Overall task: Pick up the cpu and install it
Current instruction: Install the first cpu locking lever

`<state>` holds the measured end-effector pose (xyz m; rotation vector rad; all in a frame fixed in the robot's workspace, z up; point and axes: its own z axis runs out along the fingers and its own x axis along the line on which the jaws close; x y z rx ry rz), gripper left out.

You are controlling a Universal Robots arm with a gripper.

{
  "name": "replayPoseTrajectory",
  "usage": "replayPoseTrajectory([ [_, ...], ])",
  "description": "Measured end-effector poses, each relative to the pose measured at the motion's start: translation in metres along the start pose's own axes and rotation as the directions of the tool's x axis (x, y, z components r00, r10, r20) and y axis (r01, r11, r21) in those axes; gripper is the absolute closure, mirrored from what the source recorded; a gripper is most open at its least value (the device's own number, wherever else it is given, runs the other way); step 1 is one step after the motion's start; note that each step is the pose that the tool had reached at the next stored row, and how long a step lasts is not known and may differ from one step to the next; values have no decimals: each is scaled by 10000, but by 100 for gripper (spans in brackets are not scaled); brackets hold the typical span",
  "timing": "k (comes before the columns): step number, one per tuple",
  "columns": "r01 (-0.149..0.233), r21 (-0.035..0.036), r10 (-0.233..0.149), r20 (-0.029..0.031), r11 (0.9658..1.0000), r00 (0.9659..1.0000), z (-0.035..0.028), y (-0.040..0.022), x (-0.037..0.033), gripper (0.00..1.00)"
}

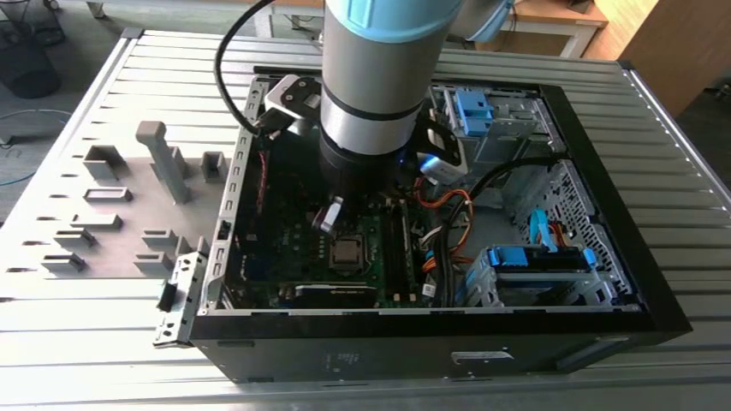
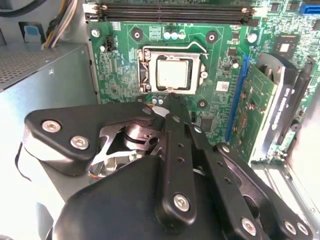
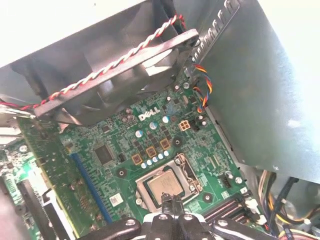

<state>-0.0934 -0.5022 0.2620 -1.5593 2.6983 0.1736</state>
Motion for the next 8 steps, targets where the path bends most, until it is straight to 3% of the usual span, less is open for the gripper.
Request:
replayPoseTrajectory([
  [8,1,0,-1,-1,10000,10000,-15,1,-1,89],
])
